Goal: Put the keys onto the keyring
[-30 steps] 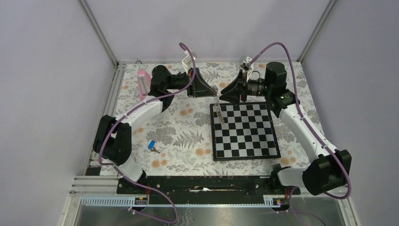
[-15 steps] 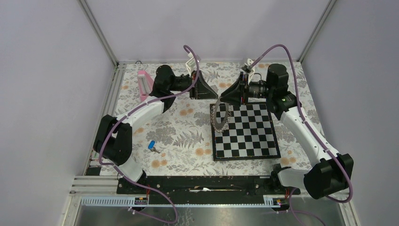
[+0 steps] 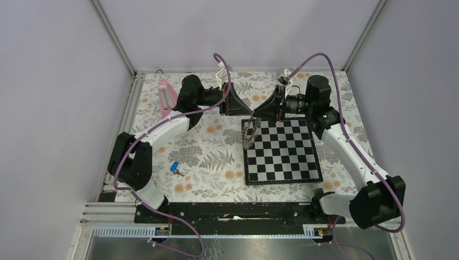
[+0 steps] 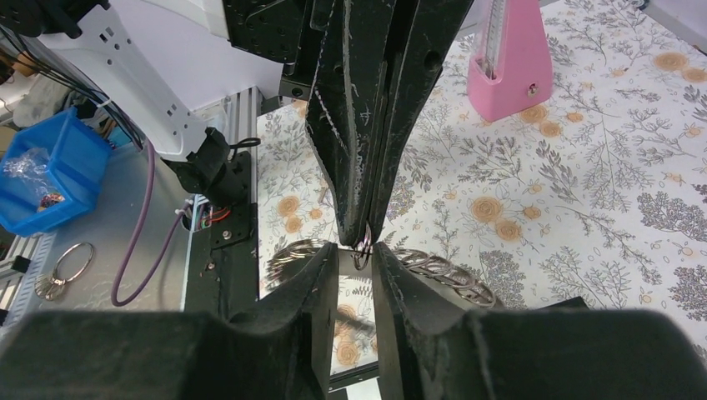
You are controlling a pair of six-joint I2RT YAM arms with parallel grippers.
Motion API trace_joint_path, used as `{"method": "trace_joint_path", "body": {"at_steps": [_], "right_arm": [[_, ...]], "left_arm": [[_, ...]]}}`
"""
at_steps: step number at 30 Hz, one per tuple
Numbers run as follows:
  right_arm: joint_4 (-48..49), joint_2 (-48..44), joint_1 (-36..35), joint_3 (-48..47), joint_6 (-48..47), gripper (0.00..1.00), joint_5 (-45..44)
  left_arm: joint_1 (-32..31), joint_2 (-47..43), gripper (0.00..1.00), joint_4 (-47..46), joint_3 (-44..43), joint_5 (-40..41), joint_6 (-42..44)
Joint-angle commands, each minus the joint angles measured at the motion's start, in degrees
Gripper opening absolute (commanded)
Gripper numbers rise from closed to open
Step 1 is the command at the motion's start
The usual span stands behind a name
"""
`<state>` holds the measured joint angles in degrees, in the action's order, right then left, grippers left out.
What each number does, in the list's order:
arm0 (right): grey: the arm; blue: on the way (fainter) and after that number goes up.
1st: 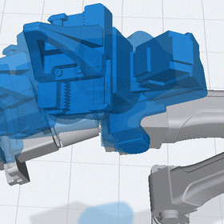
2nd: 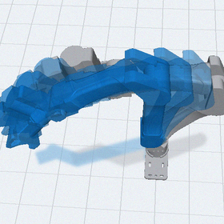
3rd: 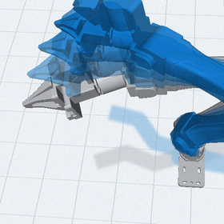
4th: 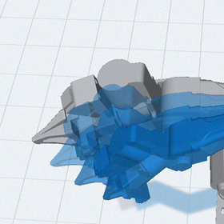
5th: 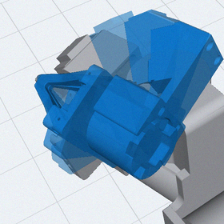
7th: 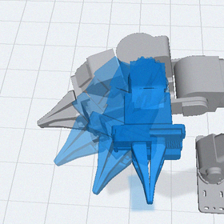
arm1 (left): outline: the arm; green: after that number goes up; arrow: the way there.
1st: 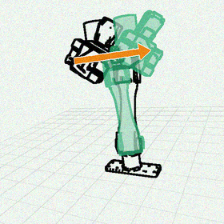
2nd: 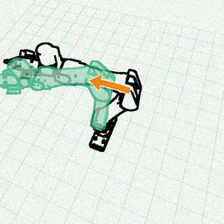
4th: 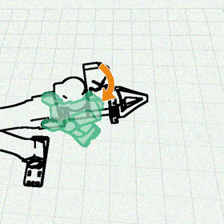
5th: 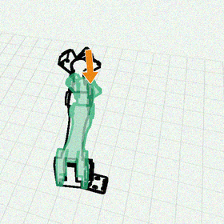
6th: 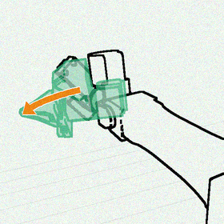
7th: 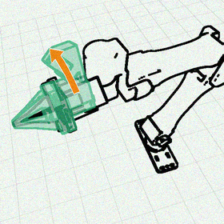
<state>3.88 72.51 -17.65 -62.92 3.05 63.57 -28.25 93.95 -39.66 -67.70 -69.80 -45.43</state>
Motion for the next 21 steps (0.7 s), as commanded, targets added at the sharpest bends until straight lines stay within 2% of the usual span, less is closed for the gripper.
{"method": "trace_joint_path", "body": {"at_steps": [1, 9, 15, 18, 19, 21], "right_arm": [[3.31, 0.03, -0.46, 0.46, 0.58, 0.29, 0.85], [5.48, 0.35, -0.46, 1.24, 2.31, 0.26, 1.19], [6.18, 0.42, -0.46, 1.59, 2.83, 0.09, 1.17], [2.56, -0.01, -0.46, 0.51, -0.59, 0.00, 0.14], [0.46, -0.13, -0.46, -0.15, -2.27, 0.00, -0.42], [-4.59, -0.46, -0.46, -2.10, -7.02, 0.00, -1.48]], "left_arm": [[-0.14, -1.03, 0.00, -2.61, -0.25, 1.08, 0.78], [-0.27, -0.94, 0.00, -3.01, -0.15, 1.20, 0.51], [-0.31, -0.87, 0.00, -3.70, 0.18, 1.33, 0.25], [-0.31, -1.06, 0.00, -3.30, 0.53, 0.96, 1.36], [-0.25, -1.23, 0.00, -2.13, 0.47, 0.77, 2.71], [-0.15, -1.95, 0.09, 3.87, -0.35, 0.84, 8.47]]}}
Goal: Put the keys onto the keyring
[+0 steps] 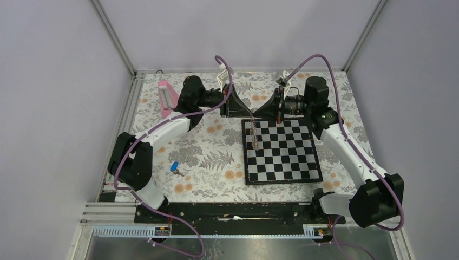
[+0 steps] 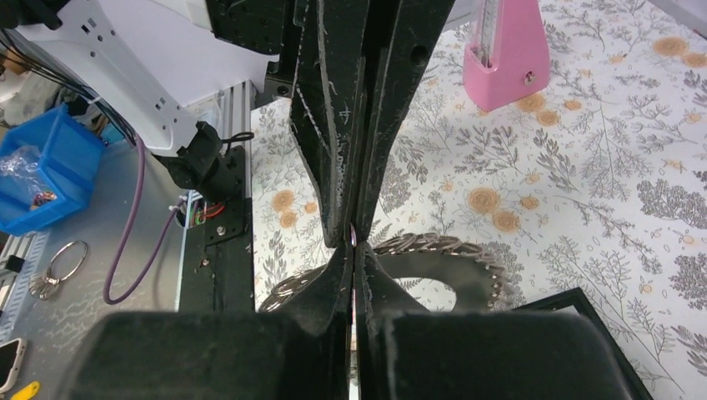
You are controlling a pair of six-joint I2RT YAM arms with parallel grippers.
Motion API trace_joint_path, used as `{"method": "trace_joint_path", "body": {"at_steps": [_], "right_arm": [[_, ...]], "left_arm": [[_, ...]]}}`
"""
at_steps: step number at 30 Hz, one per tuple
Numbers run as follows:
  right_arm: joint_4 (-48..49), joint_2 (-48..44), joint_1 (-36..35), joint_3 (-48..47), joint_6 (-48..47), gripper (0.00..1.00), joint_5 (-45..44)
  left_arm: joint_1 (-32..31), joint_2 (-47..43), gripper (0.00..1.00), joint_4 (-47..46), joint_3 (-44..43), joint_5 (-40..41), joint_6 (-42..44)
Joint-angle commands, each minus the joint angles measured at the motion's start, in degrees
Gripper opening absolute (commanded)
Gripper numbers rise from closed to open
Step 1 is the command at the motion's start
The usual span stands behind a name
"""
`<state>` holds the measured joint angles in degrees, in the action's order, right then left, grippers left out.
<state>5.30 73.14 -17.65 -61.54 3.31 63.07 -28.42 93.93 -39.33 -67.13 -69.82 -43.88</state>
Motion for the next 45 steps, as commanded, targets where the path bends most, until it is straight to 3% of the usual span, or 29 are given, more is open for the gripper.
{"method": "trace_joint_path", "body": {"at_steps": [1, 6, 10, 29, 45], "right_arm": [[-9.32, -1.23, -0.52, -4.07, -9.70, 0.00, -1.47], [-24.45, -0.78, -2.71, -8.49, -22.37, 0.00, -6.71], [-28.36, -0.59, -4.83, -9.08, -26.81, 0.00, -10.10], [-26.01, -3.10, -5.82, -5.56, -27.11, 0.00, -11.72], [-24.99, -3.66, -5.77, -4.32, -26.61, 0.00, -11.30]], "left_arm": [[0.03, -2.18, 0.14, 7.67, -1.79, 0.95, 10.84], [-0.22, -1.67, 0.35, 33.19, -10.19, 3.65, 33.15], [-1.10, -0.56, 0.42, 43.82, -14.74, 5.05, 42.57], [-3.83, -1.43, 0.41, 49.03, -11.81, 4.61, 55.02], [-4.98, -0.51, 0.27, 49.07, -11.72, 3.90, 56.36]]}}
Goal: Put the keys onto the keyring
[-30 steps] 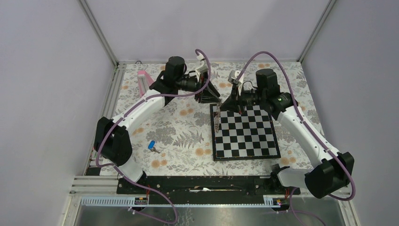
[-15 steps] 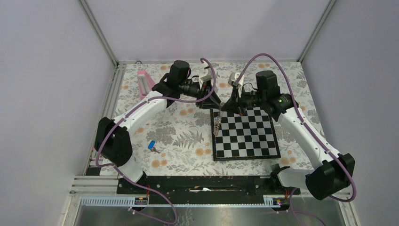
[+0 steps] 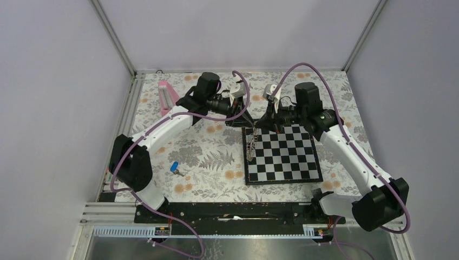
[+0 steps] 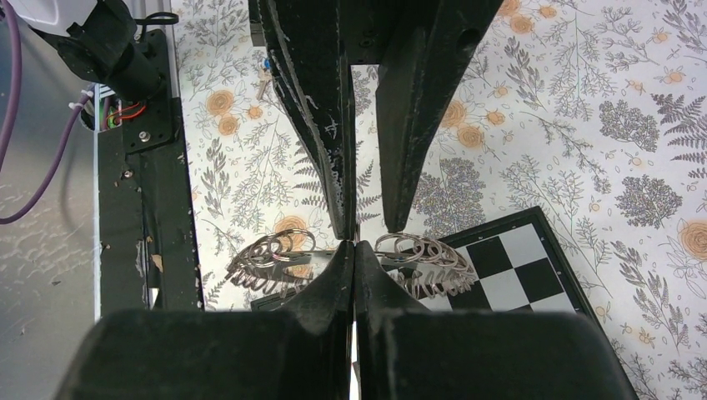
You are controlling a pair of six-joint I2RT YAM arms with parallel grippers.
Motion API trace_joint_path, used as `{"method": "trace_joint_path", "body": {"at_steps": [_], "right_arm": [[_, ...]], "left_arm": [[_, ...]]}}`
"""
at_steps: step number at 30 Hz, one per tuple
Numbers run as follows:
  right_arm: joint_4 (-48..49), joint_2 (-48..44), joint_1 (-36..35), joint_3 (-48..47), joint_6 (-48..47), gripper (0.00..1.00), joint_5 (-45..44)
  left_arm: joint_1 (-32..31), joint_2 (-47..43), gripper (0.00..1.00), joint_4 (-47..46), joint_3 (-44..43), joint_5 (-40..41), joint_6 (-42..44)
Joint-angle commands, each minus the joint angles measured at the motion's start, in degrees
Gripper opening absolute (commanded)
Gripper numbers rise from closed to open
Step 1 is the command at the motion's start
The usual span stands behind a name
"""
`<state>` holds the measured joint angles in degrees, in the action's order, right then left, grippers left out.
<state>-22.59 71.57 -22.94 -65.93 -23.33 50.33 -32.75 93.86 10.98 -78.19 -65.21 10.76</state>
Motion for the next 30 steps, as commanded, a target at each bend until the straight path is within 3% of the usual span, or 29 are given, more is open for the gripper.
{"method": "trace_joint_path", "body": {"at_steps": [1, 5, 8, 9, 11, 13, 16, 18, 26, 30], "right_arm": [[2.92, -2.12, -0.54, 0.24, 0.04, 0.00, 1.44], [3.25, -2.52, -0.53, 0.63, 0.12, 0.00, 1.20], [3.40, -2.88, -0.53, 0.80, 0.29, 0.00, 0.79], [3.55, -3.10, -0.53, 0.89, 0.50, 0.00, 0.38], [3.68, -3.85, -0.45, 0.89, 0.74, 0.13, -0.77], [3.61, -5.03, -0.32, 1.04, 0.91, 0.34, -2.54], [3.92, -6.79, 0.96, 1.16, 1.66, 0.54, -3.18], [4.39, -7.58, 2.26, 1.16, 2.83, 0.60, -2.31], [7.87, -7.39, 4.85, 1.23, 7.75, 0.62, 3.22], [9.96, -6.22, 4.83, 1.30, 10.56, 0.61, 6.17]], "left_arm": [[-0.72, -0.36, 0.26, -1.28, -0.67, -0.66, 1.72], [-1.13, -0.01, 0.16, -1.26, -0.54, -0.62, 1.89], [-1.11, -0.08, 0.00, -1.26, -0.39, -0.49, 1.85], [-1.10, -0.14, 0.00, -1.19, -0.33, -0.18, 1.77], [-0.86, -0.26, 0.00, -1.65, -0.25, 0.10, 0.95], [-0.06, -0.64, 0.00, -5.96, 0.87, -0.64, -4.38], [1.51, -1.90, 0.00, -23.77, 6.16, -2.79, -20.66], [2.33, -2.52, 0.00, -38.34, 10.34, -3.56, -32.53], [2.63, 0.65, 0.00, -83.97, 19.92, -1.98, -68.01], [2.54, 1.84, 0.00, -88.49, 20.74, -0.16, -72.51]]}}
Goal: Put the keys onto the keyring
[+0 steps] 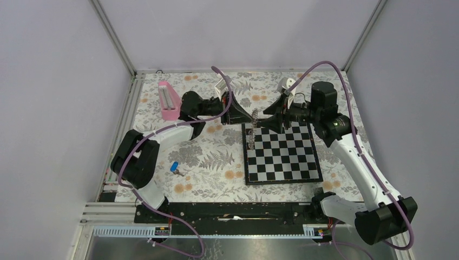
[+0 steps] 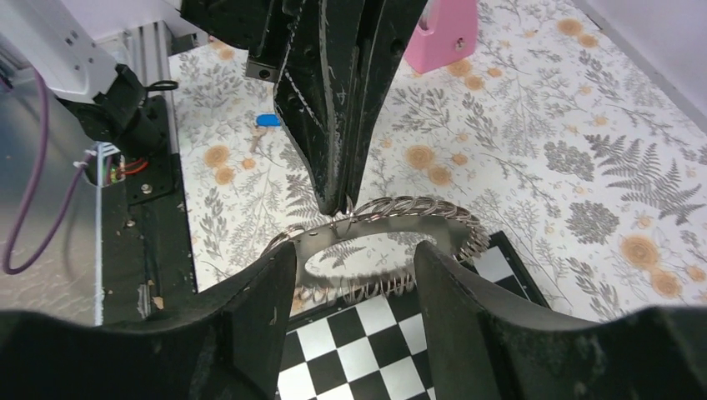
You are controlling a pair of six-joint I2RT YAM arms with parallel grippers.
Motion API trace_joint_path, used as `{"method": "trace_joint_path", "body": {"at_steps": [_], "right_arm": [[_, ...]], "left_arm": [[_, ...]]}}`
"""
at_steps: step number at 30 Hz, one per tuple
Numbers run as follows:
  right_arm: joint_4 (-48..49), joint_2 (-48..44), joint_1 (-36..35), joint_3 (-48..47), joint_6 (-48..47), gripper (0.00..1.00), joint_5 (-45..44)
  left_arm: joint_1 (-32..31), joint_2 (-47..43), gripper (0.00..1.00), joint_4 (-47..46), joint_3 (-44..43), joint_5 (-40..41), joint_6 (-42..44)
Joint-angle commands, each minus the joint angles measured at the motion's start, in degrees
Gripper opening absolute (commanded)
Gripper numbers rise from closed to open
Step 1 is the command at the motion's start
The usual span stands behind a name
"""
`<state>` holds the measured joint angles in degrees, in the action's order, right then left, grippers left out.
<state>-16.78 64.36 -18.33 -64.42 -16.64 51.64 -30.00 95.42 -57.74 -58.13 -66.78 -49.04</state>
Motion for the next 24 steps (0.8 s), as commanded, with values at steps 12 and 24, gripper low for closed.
{"method": "trace_joint_path", "body": {"at_steps": [12, 24], "right_arm": [[9.65, 4.12, 0.24, 0.42, 9.17, 0.51, 9.38], [12.80, 3.97, 0.38, 3.33, 11.03, 0.42, 10.50]], "left_arm": [[-0.67, 1.08, 0.00, -20.79, 1.88, 2.91, -12.40], [-0.72, 1.35, 0.00, -21.45, 1.88, 3.40, -12.15]]}}
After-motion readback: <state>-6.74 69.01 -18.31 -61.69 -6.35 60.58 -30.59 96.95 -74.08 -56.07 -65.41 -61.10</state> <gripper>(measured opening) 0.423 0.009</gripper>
